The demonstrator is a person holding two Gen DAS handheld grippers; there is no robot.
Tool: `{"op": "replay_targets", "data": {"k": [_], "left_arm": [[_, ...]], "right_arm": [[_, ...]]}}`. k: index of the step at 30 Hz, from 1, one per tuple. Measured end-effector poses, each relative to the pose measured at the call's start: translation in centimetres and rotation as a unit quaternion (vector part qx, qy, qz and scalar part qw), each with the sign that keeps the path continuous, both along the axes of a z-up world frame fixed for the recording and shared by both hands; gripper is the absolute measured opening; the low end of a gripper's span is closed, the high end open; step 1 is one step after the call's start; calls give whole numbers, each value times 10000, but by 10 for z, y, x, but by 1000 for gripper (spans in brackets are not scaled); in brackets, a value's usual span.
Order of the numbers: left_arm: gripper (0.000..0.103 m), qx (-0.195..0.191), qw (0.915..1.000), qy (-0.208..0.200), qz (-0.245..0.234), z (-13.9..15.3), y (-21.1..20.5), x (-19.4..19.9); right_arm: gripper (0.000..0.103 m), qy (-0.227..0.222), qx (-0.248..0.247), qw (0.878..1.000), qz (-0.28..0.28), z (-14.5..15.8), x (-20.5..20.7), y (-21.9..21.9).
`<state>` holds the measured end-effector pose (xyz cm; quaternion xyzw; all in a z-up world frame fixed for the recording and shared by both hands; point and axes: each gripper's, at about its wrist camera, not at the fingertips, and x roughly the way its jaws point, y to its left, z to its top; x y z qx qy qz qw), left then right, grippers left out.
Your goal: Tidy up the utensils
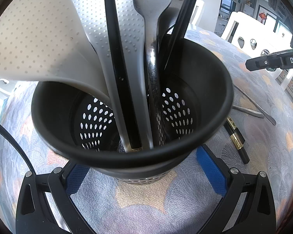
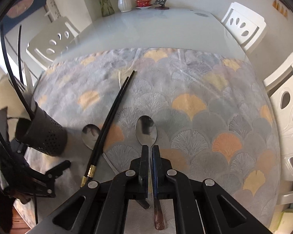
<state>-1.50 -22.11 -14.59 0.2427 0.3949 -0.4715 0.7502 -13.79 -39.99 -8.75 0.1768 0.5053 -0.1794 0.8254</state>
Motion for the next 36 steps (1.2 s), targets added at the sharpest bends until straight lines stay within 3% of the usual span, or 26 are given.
{"op": "replay_targets", "data": {"k": [7,15,21,29,32,34,35,36], "left_arm": [[103,-1,10000,1,2,0,0,0],[103,-1,10000,2,4,0,0,0],[103,-4,10000,6,3,0,0,0],[103,-4,10000,8,4,0,0,1],[103,0,10000,2,7,0,0,1],[103,-5,10000,9,4,0,1,1],[103,-5,10000,11,3,0,1,1],[103,-6,10000,13,0,1,1,-1]], "right_arm": [[5,404,1126,9925,270,-24,14,0],[6,1088,820,9816,1335,-49,47,55],[6,879,1241,9808,1222,-39,46,43],[9,365,592,9971,320,-3,18,-3],[10,-542,302,9980,-144,38,-1,-16],[51,-1274,179,9911,-351,72,-16,-17],[100,-1474,60,9882,-417,83,-24,-16],[103,-1688,-143,9842,-516,89,-27,-13]]}}
